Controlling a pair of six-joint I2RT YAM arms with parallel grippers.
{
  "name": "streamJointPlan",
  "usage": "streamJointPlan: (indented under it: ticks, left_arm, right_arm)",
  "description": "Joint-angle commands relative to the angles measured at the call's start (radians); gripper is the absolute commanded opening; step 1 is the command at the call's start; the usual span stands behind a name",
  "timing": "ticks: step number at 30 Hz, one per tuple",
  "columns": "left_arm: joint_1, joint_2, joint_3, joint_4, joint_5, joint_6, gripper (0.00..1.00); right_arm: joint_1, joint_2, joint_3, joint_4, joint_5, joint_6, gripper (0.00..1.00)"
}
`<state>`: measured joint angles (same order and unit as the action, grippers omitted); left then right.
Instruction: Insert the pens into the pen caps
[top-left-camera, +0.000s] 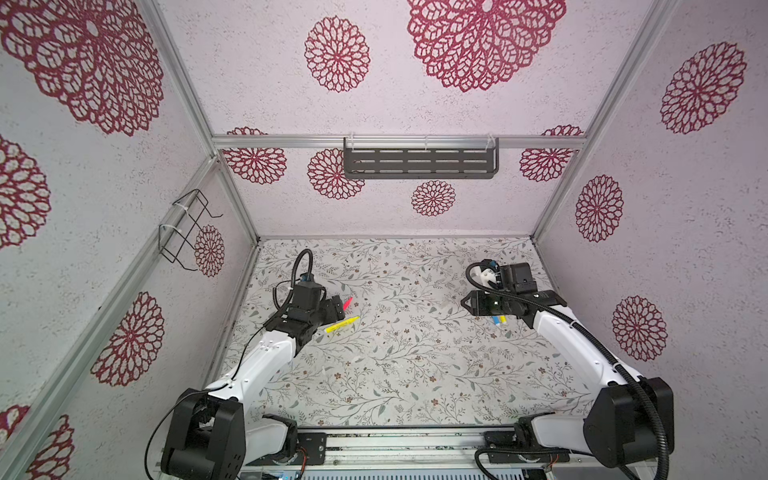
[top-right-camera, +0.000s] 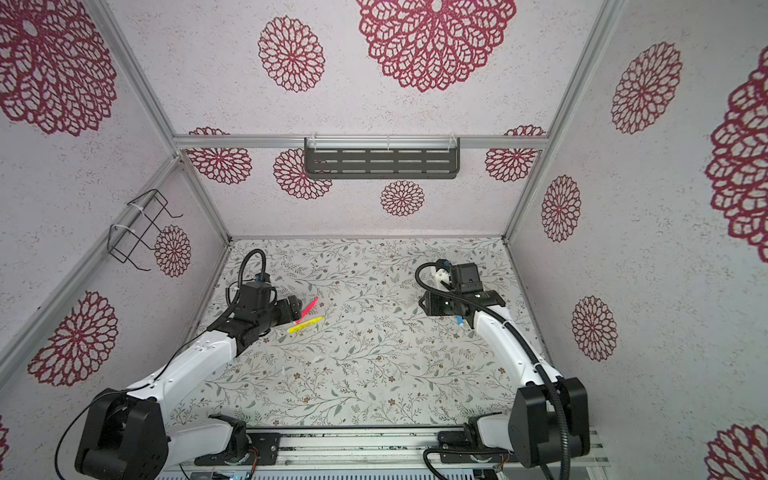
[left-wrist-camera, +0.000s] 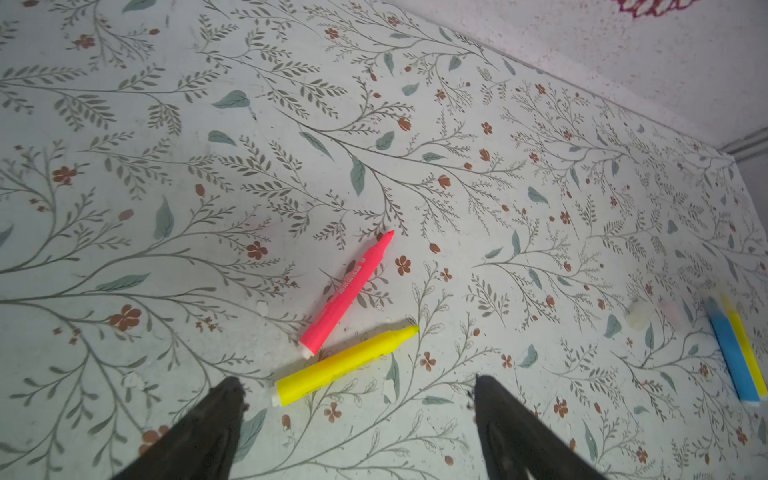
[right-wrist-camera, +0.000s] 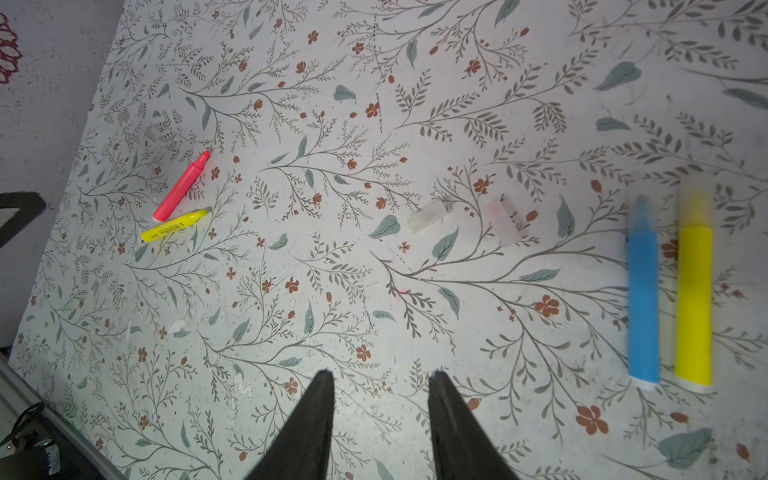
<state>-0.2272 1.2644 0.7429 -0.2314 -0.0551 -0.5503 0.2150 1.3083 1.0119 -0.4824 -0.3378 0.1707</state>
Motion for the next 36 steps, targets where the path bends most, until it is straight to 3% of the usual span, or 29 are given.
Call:
streamJointPlan:
  ticks: [1, 10, 36]
  left_arm:
    - [0.047, 0.026, -0.017, 0.015, 0.051, -0.04, 0.89]
    - [0.098, 0.13, -0.044, 0.116, 0.201, -0.088, 0.87]
    - [0.033, 0.282, -0.021, 0.109, 0.192, -0.061, 0.84]
  right_arm:
    - [-0.001, -0.042, -0.002, 0.042, -0.033, 0.019, 0.42]
    - [-0.001, -0.05, -0.032, 0.065, -0.052, 0.031, 0.42]
    - [0.008, -0.11, -0.087, 0.09, -0.047, 0.061, 0.41]
